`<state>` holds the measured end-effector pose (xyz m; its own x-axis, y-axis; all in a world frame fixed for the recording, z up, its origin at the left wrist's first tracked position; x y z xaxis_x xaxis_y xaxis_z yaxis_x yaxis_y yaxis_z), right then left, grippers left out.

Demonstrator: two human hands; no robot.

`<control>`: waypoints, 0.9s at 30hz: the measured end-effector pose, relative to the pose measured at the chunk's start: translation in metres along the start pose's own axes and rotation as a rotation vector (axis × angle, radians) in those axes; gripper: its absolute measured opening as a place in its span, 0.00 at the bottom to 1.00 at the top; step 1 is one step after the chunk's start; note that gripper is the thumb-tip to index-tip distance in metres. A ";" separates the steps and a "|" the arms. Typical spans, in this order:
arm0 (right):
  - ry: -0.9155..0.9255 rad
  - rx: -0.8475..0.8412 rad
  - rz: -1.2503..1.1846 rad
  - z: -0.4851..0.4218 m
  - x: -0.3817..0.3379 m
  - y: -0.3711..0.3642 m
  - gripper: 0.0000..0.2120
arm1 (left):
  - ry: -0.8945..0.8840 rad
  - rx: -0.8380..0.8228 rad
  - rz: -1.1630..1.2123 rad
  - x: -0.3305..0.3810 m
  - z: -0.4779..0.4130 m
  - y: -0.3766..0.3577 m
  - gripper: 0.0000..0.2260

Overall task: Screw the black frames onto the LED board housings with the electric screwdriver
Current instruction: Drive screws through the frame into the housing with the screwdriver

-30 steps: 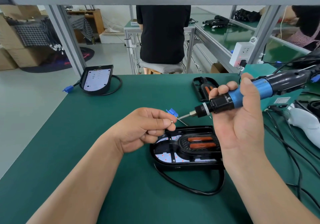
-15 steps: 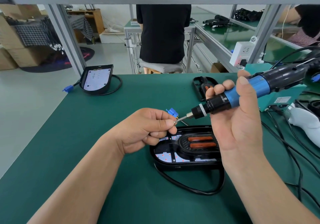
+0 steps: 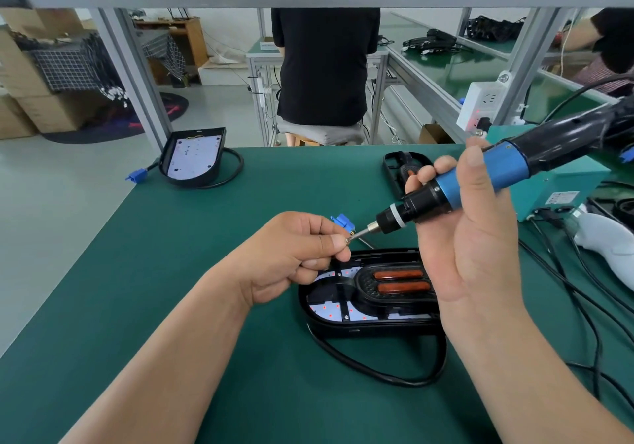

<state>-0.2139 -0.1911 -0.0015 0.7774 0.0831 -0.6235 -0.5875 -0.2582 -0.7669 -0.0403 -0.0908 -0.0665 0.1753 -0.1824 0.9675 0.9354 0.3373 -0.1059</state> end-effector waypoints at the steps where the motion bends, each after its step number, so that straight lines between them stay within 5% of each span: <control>1: -0.002 0.020 -0.006 -0.001 0.001 0.002 0.14 | -0.011 0.010 0.005 0.000 -0.001 0.000 0.02; 16: -0.119 0.292 -0.180 -0.020 0.006 0.032 0.13 | 0.002 0.015 0.142 -0.002 -0.008 0.017 0.07; 23: -0.119 0.346 -0.223 -0.034 -0.009 0.044 0.08 | 0.055 0.226 -0.144 -0.018 -0.015 0.037 0.08; 27: -0.096 0.349 -0.219 -0.040 -0.022 0.054 0.09 | 0.032 0.199 -0.314 -0.016 -0.013 0.034 0.22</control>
<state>-0.2535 -0.2455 -0.0232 0.8775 0.1935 -0.4388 -0.4645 0.1155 -0.8780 -0.0076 -0.0886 -0.0882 -0.0985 -0.3331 0.9377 0.8675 0.4331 0.2449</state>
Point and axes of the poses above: each hand's wrist, its own z-axis away from the middle knuckle, its own y-axis out of the back of the hand, x = y × z, the point moved 7 cm from there along -z, towards the middle knuckle, and after that the axes turned 11 degrees about x, right-handed, at the moved point
